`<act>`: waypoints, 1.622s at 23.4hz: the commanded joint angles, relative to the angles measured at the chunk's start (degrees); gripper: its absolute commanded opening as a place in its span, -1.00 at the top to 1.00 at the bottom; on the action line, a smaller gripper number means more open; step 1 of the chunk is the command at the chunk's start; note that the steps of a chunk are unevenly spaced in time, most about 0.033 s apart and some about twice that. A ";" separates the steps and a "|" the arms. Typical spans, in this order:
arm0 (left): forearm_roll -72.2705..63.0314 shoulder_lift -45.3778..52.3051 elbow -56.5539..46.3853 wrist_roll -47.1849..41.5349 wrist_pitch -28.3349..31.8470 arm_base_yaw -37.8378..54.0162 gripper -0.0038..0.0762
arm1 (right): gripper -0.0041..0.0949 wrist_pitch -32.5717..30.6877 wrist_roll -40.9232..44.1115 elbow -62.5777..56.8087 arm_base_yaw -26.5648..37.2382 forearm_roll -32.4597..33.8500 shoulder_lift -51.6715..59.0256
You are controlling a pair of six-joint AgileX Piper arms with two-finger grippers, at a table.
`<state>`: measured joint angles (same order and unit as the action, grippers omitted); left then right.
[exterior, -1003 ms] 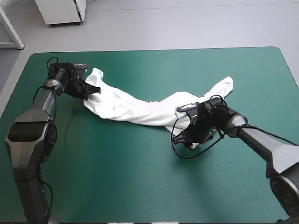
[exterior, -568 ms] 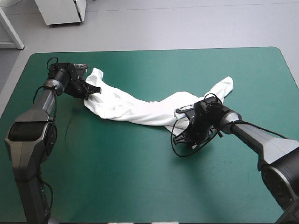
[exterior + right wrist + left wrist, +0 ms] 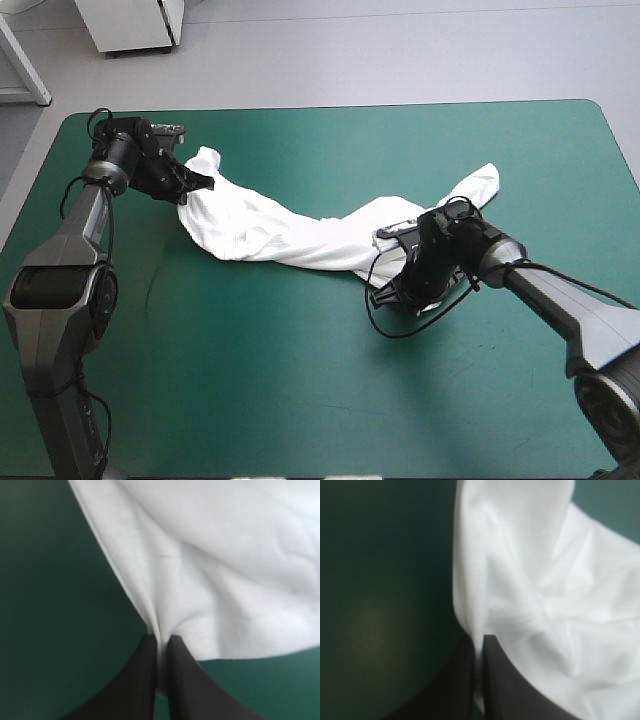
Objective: Fold the cloth
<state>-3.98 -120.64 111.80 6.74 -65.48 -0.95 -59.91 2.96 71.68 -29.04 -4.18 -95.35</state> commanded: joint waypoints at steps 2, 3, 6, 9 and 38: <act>-0.92 12.02 7.21 2.41 -7.48 -0.15 0.96 | 0.95 -5.81 -0.26 10.06 0.03 0.71 11.44; -1.37 14.84 8.35 2.43 -8.18 -0.15 0.96 | 0.95 -7.64 -0.15 13.62 0.03 1.49 13.57; -3.46 22.26 10.78 2.64 -8.18 -0.15 0.96 | 0.95 -11.65 -0.15 24.72 0.03 5.01 17.86; -4.36 28.62 12.62 2.64 -7.49 -0.15 0.96 | 0.95 -11.65 -0.26 35.57 0.03 7.58 20.01; -15.39 37.29 40.82 2.87 0.41 -0.15 0.96 | 0.94 -11.66 -3.70 76.82 0.03 8.93 15.70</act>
<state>-20.78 -80.80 155.06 9.70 -65.41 -1.01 -71.66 -1.69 150.69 -29.04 3.02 -79.01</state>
